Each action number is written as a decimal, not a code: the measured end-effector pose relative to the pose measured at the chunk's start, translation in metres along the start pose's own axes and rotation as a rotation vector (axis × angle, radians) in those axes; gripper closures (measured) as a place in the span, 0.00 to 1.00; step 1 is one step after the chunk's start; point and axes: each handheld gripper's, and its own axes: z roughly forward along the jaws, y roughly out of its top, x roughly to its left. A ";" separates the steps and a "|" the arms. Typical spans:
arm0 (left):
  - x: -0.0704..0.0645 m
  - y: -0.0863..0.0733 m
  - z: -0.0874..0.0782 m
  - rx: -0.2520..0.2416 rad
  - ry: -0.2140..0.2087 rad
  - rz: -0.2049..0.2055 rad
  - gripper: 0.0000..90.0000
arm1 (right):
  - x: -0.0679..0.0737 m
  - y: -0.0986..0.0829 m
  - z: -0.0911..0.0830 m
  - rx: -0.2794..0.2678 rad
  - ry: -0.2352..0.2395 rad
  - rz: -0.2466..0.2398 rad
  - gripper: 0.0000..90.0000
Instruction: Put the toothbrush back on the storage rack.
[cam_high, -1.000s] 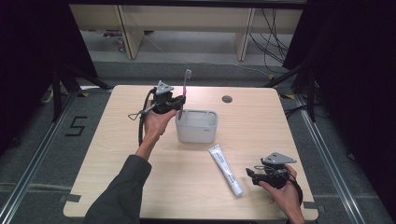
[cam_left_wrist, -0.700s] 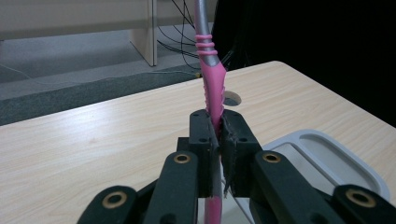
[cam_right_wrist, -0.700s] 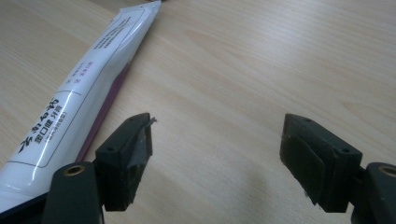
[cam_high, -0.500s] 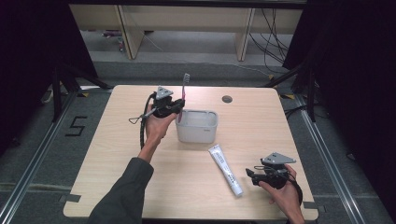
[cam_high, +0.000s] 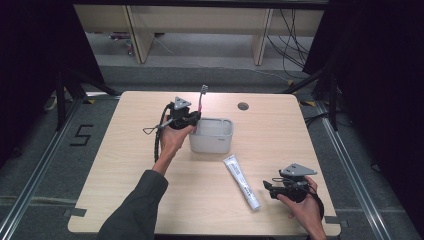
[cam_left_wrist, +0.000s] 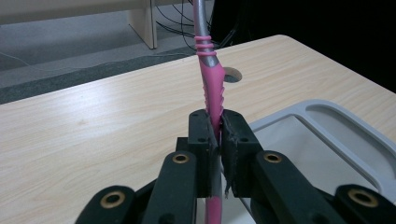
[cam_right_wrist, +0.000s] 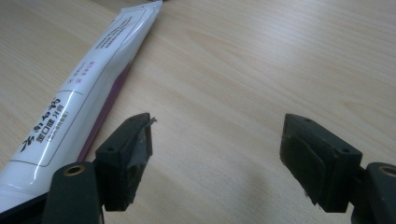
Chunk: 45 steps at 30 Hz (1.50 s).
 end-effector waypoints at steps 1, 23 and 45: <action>0.000 0.000 0.000 0.005 0.000 0.003 0.91 | 0.000 0.000 0.000 0.004 0.001 0.007 0.29; -0.005 0.005 -0.007 0.106 0.055 0.037 0.76 | 0.000 0.000 0.001 0.000 0.002 -0.006 0.29; -0.016 0.010 -0.051 0.156 0.079 0.097 0.41 | -0.002 0.000 0.001 -0.012 0.000 -0.030 0.29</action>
